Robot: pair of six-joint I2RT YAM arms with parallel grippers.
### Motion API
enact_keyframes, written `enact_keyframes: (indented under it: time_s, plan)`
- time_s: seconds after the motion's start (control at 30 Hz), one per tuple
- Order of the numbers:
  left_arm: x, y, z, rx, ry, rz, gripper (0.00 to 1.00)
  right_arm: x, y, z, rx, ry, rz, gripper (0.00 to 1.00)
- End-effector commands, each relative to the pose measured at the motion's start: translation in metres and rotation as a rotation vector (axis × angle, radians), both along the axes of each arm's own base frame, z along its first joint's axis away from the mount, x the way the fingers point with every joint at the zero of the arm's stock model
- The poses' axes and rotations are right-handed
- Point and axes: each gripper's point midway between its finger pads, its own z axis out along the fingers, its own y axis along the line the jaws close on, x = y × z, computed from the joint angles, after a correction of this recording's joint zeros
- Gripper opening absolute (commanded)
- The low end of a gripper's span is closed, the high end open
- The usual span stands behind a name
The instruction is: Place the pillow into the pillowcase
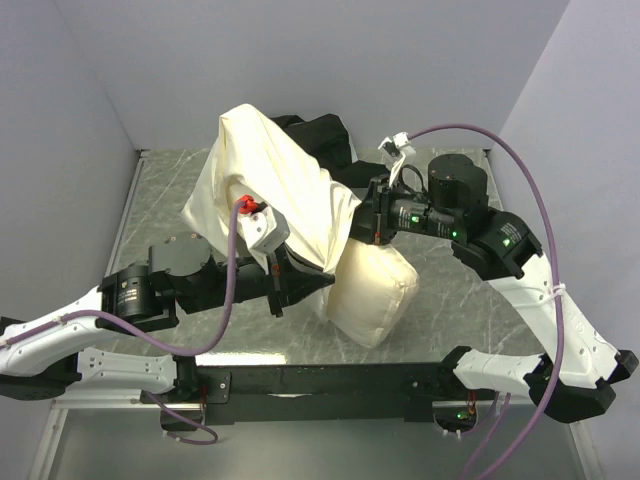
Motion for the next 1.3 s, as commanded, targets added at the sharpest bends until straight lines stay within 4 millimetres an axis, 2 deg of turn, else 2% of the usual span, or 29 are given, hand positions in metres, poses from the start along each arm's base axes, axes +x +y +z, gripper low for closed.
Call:
enact_keyframes:
  time_s: [0.0, 0.03, 0.07, 0.1, 0.13, 0.17, 0.2, 0.23, 0.3, 0.33, 0.4, 0.43, 0.5, 0.53, 0.6, 0.63, 0.67, 0.7, 0.73, 0.77, 0.8, 0.83, 0.87, 0.9, 0.93, 1.03, 1.07, 1.1, 1.27]
  plan:
    - [-0.052, -0.004, 0.054, -0.220, 0.014, -0.259, 0.01, 0.014, 0.014, 0.066, 0.256, -0.174, -0.003, 0.00]
    - [-0.055, -0.003, 0.061, -0.246, 0.028, -0.259, 0.01, 0.018, 0.019, 0.048, 0.247, -0.127, -0.004, 0.00]
    - [-0.053, -0.004, 0.070, -0.286, 0.028, -0.246, 0.01, 0.020, 0.023, 0.049, 0.268, -0.134, 0.002, 0.00]
    - [-0.049, -0.009, 0.068, -0.287, 0.040, -0.227, 0.01, 0.021, 0.025, 0.043, 0.271, -0.124, 0.009, 0.00]
    - [-0.039, -0.011, 0.071, -0.296, 0.070, -0.165, 0.01, 0.024, 0.030, 0.025, 0.254, -0.094, 0.014, 0.00]
    - [-0.028, -0.014, 0.070, -0.284, 0.090, -0.104, 0.01, 0.026, 0.033, 0.021, 0.258, -0.087, 0.019, 0.00]
    - [-0.019, -0.027, 0.046, -0.186, 0.124, -0.049, 0.01, 0.026, 0.035, 0.013, 0.253, -0.072, 0.030, 0.00]
    - [0.000, -0.025, 0.053, -0.194, 0.147, 0.073, 0.01, 0.027, 0.040, -0.009, 0.235, -0.033, 0.041, 0.00]
    - [0.014, -0.036, 0.028, -0.105, 0.175, 0.180, 0.01, 0.029, 0.046, -0.019, 0.263, -0.013, 0.055, 0.00]
    - [0.018, -0.040, 0.022, -0.104, 0.201, 0.213, 0.01, 0.032, 0.051, -0.042, 0.237, 0.031, 0.059, 0.00]
    - [0.028, -0.047, 0.007, -0.100, 0.231, 0.280, 0.01, 0.041, 0.056, -0.062, 0.214, 0.053, 0.045, 0.00]
    - [0.030, -0.051, -0.001, -0.111, 0.265, 0.301, 0.01, 0.049, 0.061, -0.086, 0.176, 0.088, 0.030, 0.00]
    - [0.041, -0.048, -0.009, -0.133, 0.295, 0.377, 0.01, 0.062, 0.067, -0.117, 0.114, 0.134, 0.006, 0.00]
    - [0.044, -0.049, -0.019, -0.127, 0.305, 0.403, 0.01, 0.071, 0.066, -0.127, 0.088, 0.133, -0.027, 0.00]
    - [0.058, -0.036, -0.031, -0.128, 0.353, 0.530, 0.01, 0.081, 0.066, -0.149, 0.032, 0.156, -0.062, 0.00]
    - [0.064, -0.030, -0.036, -0.126, 0.363, 0.578, 0.01, 0.086, 0.064, -0.154, 0.009, 0.148, -0.083, 0.05]
    - [0.071, -0.018, -0.054, -0.070, 0.369, 0.643, 0.01, 0.094, 0.055, -0.163, -0.036, 0.153, -0.149, 0.11]
    - [0.079, -0.009, -0.058, -0.096, 0.415, 0.703, 0.01, 0.097, 0.051, -0.162, -0.049, 0.146, -0.171, 0.19]
    - [0.094, 0.001, -0.074, -0.075, 0.433, 0.761, 0.01, 0.099, 0.047, -0.161, -0.056, 0.136, -0.186, 0.37]
    - [0.099, 0.003, -0.080, -0.084, 0.450, 0.765, 0.01, 0.100, 0.042, -0.160, -0.066, 0.131, -0.204, 0.45]
    - [0.100, 0.006, -0.085, -0.096, 0.486, 0.731, 0.01, 0.097, 0.038, -0.150, -0.049, 0.107, -0.208, 0.53]
    - [0.113, 0.013, -0.109, -0.068, 0.501, 0.767, 0.01, 0.095, 0.035, -0.144, -0.044, 0.090, -0.213, 0.65]
    - [0.118, 0.016, -0.114, -0.082, 0.509, 0.770, 0.01, 0.093, 0.030, -0.141, -0.046, 0.085, -0.220, 0.71]
    - [0.121, 0.022, -0.127, -0.074, 0.528, 0.795, 0.01, 0.091, 0.023, -0.130, -0.035, 0.059, -0.241, 0.76]
    - [0.130, 0.030, -0.134, -0.075, 0.534, 0.828, 0.01, 0.088, 0.019, -0.126, -0.033, 0.050, -0.247, 0.85]
    - [0.142, 0.040, -0.150, -0.076, 0.565, 0.861, 0.01, 0.080, 0.004, -0.110, -0.015, 0.027, -0.273, 0.95]
    - [0.145, 0.043, -0.153, -0.077, 0.574, 0.874, 0.01, 0.078, -0.003, -0.114, -0.038, 0.041, -0.293, 0.96]
    - [0.148, 0.044, -0.155, -0.083, 0.582, 0.885, 0.01, 0.079, -0.013, -0.107, -0.040, 0.028, -0.341, 0.97]
    - [0.162, 0.050, -0.149, -0.129, 0.581, 0.923, 0.01, 0.081, -0.071, -0.123, -0.084, 0.072, -0.595, 1.00]
